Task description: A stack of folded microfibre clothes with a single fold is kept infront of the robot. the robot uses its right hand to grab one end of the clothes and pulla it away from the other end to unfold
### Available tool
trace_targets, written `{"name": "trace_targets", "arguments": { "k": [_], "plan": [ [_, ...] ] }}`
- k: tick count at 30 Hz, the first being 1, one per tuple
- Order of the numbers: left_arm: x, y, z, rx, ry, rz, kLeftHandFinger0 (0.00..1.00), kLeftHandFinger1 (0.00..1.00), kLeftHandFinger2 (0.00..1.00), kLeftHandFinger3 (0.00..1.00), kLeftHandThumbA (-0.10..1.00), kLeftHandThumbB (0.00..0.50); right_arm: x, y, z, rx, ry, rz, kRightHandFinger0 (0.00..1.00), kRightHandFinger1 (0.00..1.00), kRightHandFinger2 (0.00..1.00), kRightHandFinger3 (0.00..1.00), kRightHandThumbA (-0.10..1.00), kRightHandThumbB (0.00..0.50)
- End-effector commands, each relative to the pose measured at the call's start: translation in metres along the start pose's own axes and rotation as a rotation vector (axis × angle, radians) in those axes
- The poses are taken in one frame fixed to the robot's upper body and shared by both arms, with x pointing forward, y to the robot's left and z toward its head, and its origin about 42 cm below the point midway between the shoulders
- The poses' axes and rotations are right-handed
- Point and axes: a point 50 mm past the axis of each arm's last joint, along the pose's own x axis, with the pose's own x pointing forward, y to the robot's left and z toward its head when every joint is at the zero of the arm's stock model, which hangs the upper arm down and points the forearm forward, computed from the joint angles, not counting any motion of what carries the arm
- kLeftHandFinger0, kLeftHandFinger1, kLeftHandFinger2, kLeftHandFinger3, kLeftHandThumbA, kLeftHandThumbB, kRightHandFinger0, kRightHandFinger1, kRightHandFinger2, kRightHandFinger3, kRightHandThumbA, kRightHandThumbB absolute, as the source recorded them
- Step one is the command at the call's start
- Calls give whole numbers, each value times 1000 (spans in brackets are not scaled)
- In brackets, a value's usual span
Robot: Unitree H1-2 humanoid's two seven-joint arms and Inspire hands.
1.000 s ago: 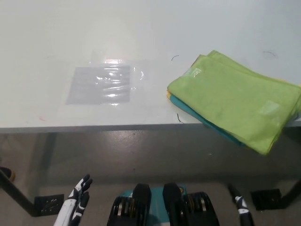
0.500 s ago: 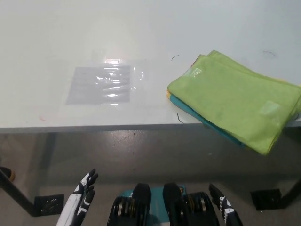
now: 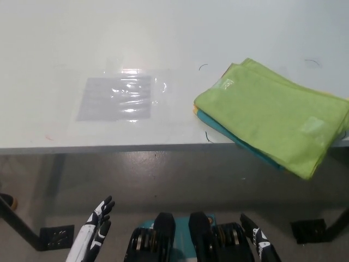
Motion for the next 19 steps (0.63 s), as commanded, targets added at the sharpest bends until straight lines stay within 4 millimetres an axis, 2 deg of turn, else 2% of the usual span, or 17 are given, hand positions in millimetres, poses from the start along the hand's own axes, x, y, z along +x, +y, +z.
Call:
{"name": "trace_targets", "arguments": {
  "k": [1,6,19],
  "plan": [
    [6,6,9,29,-61,-11,1000,1000,1000,1000,1000,401,5,-1,12,-16,-73,8,1000,1000,1000,1000,1000,300],
    [5,6,10,35,-57,-17,1000,1000,1000,1000,1000,403,5,0,13,-24,-66,9,1000,1000,1000,1000,1000,303],
    [3,4,9,45,-61,-19,1000,1000,1000,1000,1000,370,9,0,12,-70,-52,44,1000,1000,1000,1000,1000,290]
  ]
}}
